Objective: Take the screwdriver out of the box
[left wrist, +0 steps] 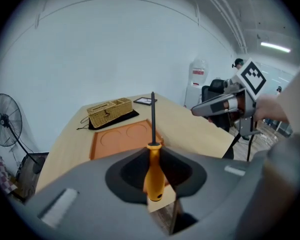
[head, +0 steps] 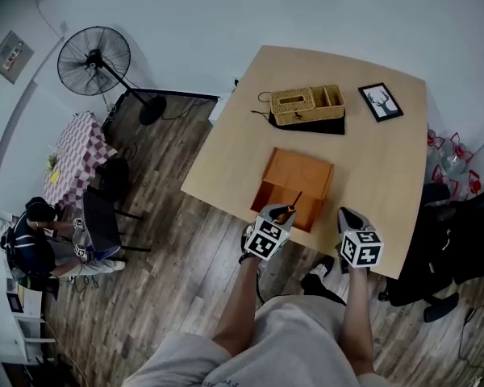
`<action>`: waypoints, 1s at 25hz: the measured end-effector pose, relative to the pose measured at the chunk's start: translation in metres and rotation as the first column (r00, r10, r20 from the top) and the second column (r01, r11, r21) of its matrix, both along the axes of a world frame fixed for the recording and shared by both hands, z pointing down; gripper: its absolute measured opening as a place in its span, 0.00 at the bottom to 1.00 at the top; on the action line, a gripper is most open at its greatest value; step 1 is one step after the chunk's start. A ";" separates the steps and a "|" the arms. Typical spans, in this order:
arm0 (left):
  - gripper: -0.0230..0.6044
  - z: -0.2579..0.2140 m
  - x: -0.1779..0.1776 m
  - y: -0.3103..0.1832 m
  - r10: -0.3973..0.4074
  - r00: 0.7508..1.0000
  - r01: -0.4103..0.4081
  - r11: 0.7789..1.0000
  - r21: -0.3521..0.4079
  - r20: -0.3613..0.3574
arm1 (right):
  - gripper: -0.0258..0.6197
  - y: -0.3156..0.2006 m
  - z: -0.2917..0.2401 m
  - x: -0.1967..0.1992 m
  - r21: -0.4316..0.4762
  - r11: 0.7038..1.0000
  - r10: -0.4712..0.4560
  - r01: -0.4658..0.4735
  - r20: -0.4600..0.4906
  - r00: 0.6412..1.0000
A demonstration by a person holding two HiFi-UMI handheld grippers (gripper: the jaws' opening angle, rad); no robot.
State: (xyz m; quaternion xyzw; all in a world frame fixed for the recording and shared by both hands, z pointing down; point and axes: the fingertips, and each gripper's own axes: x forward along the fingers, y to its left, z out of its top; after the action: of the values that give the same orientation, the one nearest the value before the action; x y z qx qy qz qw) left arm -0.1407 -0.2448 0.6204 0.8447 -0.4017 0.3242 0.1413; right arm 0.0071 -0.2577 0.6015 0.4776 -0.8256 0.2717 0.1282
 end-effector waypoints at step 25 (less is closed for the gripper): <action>0.24 -0.033 -0.030 0.121 -0.174 0.955 0.201 0.975 0.094 -0.238 | 0.04 0.136 -0.006 -0.027 0.056 0.998 -0.028 0.028 -0.007 1.000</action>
State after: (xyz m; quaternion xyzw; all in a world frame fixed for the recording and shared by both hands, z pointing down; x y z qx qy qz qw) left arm -0.1710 -0.1239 0.5879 0.8411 -0.4796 0.1860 0.1670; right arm -0.0201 -0.1219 0.5950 0.4703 -0.8391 0.2451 0.1211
